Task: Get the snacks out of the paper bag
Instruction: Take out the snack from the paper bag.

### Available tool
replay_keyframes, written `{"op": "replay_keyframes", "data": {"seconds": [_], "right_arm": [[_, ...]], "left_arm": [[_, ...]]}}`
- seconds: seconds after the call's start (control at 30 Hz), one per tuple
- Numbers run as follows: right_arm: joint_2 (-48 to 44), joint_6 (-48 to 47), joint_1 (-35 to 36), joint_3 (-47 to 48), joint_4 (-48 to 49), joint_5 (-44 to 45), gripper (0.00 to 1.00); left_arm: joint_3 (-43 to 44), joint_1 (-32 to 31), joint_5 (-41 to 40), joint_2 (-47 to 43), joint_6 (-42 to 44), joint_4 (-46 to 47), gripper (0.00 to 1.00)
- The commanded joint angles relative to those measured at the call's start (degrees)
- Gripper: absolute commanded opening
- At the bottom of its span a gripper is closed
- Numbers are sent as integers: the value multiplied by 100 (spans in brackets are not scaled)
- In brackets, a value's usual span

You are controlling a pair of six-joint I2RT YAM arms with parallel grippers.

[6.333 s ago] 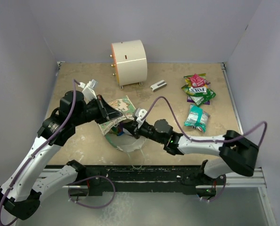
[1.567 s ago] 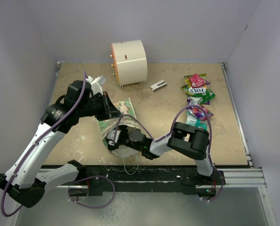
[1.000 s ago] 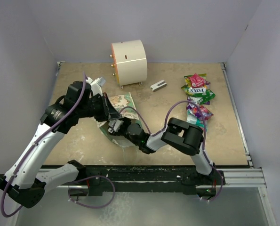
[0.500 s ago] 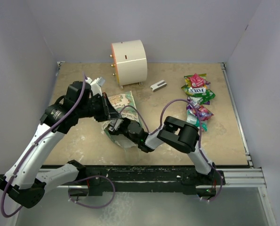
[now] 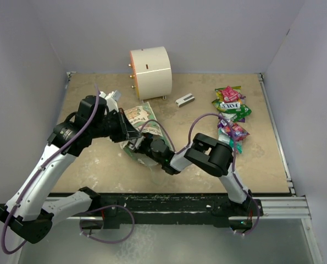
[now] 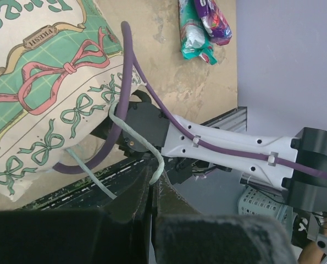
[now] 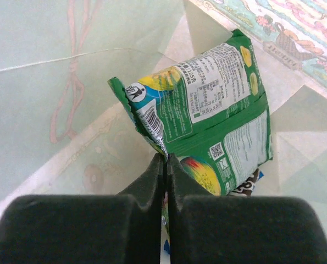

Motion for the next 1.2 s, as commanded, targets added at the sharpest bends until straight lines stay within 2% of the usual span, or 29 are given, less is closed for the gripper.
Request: {"op": "replay_keyframes", "data": {"seconds": [0.0,0.27,0.53,0.7,1.0,1.17], "right_arm": [[-695,77,-27,-335,73,-346,0],[-1793,687,0,-1119,-439,-1127,0],[-3020,947,9,-1794,-1396,-2221,0],[-4028,1369,8,-1896,-2378,-2322,0],[-5120,2311,6,-1662,-4344,-2067,0],[-5711,2624,1,-1903,-4629,-1601,0]], "left_arm": [[-16,5,2,-77,-160,349,0],[-20,5,-111,-82,-158,573,0],[60,5,-261,-95,-28,803,0],[32,5,-333,-128,8,864,0],[73,5,-622,-235,6,986,0],[160,9,-721,-252,83,994,0]]}}
